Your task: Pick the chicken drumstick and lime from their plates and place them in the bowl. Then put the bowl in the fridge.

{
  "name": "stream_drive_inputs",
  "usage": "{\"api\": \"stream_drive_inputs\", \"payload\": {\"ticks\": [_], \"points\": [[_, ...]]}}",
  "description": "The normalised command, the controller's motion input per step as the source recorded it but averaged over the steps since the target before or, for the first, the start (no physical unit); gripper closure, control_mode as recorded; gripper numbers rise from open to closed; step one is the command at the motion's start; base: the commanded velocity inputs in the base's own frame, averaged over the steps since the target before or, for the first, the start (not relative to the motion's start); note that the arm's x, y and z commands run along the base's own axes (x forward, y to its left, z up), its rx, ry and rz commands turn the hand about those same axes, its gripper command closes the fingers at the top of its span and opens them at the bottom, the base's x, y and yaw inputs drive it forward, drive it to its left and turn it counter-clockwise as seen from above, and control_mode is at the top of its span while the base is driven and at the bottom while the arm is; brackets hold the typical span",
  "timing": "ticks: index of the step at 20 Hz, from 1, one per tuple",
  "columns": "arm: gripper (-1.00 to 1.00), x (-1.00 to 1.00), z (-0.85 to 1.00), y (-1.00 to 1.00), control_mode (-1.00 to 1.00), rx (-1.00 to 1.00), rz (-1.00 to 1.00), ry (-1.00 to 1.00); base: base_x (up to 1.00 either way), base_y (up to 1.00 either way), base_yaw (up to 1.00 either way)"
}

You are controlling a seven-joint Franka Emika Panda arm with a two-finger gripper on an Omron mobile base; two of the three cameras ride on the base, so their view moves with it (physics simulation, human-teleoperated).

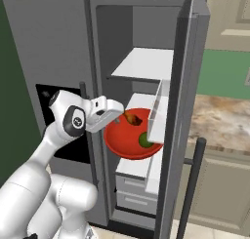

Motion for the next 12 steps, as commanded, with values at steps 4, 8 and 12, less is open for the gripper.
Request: {"api": "stream_drive_inputs", "payload": {"ticks": [4, 8, 12], "points": [[1.0, 0.0, 0.0, 0.0, 1.0, 0.0, 0.0, 0.0, 0.0, 0.0, 0.0], [1.0, 0.0, 0.0, 0.0, 1.0, 0.0, 0.0, 0.0, 0.0, 0.0, 0.0], [1.0, 0.0, 0.0, 0.0, 1.0, 0.0, 0.0, 0.0, 0.0, 0.0, 0.0]]}}
